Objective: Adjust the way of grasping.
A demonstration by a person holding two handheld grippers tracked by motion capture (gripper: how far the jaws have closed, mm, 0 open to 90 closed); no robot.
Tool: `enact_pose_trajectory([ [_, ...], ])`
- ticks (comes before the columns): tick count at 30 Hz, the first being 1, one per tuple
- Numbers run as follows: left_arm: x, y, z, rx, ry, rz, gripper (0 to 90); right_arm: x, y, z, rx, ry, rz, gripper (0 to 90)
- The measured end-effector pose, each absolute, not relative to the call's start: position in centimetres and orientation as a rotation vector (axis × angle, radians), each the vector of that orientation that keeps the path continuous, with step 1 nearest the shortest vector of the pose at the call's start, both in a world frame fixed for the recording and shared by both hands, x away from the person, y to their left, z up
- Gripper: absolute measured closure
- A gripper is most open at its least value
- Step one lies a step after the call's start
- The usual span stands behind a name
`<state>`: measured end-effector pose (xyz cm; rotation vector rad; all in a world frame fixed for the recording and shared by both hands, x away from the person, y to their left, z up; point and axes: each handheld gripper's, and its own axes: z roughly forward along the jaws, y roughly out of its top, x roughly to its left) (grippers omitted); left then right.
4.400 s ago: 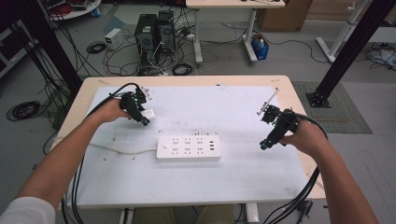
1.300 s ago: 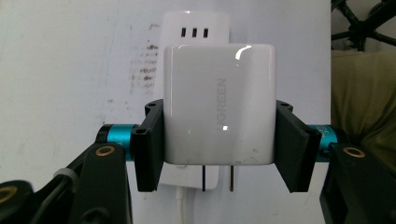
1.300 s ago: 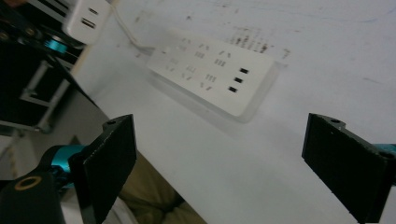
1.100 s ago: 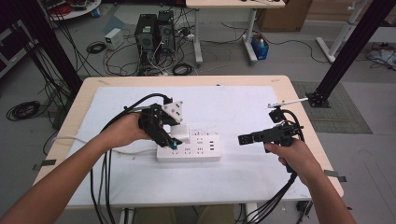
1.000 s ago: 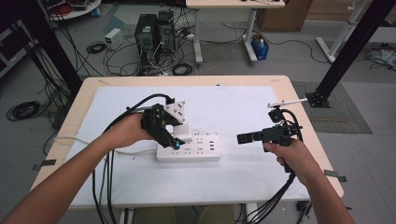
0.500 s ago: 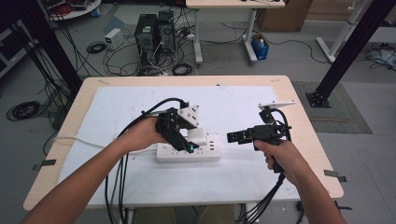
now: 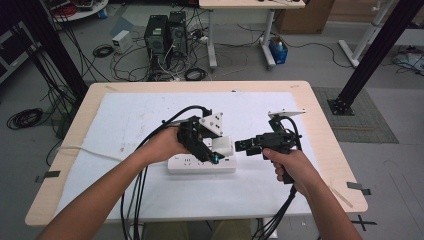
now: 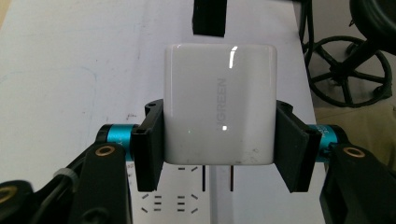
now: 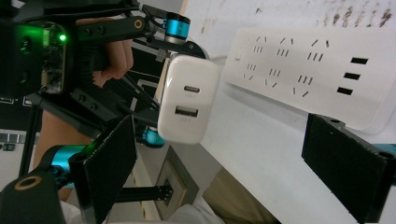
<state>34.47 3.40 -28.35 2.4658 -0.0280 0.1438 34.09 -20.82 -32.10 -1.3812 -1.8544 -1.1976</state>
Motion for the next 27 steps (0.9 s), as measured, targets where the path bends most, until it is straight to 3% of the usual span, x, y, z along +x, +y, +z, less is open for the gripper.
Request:
enact_pose_trajectory([
  [4,34.4,2.9,-28.5,2.46,-0.039,0.143,42.5,34.3,-20.1,-32.3,-1.368,-1.851,-1.18,10.1],
  [6,34.4,2.7,-28.6,2.469,-0.051,0.145,42.5,34.4,-19.6,-32.4,-1.355,-1.847,-1.19,15.6],
  [11,34.2,2.4,-28.9,2.468,-0.052,0.146,42.5,34.6,-18.8,-32.8,-1.353,-1.838,-1.169,18.8],
  [17,34.1,2.2,-29.0,2.469,-0.051,0.156,42.5,34.7,-18.0,-33.1,-1.329,-1.824,-1.178,37.2],
  [19,34.2,2.2,-29.0,2.475,-0.065,0.162,42.5,34.7,-18.0,-33.2,-1.325,-1.811,-1.184,39.0],
  [23,34.2,2.3,-29.0,2.479,-0.071,0.175,42.5,34.8,-18.2,-33.3,-1.334,-1.799,-1.198,53.6],
  [27,34.1,2.1,-29.3,2.484,-0.065,0.178,42.4,34.8,-18.3,-33.7,-1.338,-1.755,-1.188,59.3],
])
